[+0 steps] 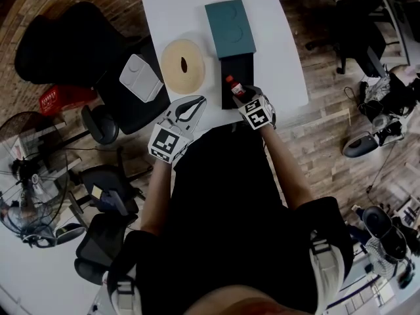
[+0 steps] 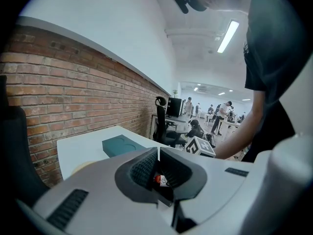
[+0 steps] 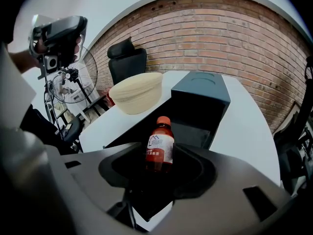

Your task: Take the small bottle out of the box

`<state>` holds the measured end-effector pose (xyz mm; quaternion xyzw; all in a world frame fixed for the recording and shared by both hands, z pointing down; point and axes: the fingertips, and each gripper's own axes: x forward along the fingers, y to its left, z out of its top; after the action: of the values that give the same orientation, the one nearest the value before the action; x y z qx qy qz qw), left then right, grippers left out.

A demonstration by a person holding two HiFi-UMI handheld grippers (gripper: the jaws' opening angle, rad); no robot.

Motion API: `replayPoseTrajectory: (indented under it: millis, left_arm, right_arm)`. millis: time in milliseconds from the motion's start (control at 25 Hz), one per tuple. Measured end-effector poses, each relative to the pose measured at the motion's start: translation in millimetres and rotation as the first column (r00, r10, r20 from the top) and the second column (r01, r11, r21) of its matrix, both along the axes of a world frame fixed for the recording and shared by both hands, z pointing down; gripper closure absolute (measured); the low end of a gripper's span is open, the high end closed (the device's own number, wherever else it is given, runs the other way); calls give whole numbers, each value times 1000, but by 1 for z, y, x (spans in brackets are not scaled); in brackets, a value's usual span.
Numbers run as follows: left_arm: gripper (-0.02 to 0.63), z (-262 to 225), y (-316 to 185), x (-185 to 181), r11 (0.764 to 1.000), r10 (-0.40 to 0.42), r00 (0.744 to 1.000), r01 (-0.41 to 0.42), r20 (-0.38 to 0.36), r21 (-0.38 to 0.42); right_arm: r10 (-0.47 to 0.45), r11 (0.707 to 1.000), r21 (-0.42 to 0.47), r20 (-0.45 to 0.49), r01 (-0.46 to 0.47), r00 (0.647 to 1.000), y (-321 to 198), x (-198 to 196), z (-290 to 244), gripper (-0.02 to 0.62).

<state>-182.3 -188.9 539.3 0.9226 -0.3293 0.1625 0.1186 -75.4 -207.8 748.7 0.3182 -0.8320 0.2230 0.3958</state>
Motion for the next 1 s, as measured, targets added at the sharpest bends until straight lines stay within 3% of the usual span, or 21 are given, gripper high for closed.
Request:
replayPoseTrajectory:
  millis: [560, 1000]
  left_arm:
    - [575, 1, -4, -8, 1000, 1, 1000, -1, 0, -7]
    - [575, 4, -10, -19, 1000, -6, 1000, 6, 0, -10]
  right_arm:
    - [-9, 1000, 6, -115, 10, 993, -10, -1, 15, 376]
    - [-44, 998, 22, -243, 50, 969, -10, 1, 25, 377]
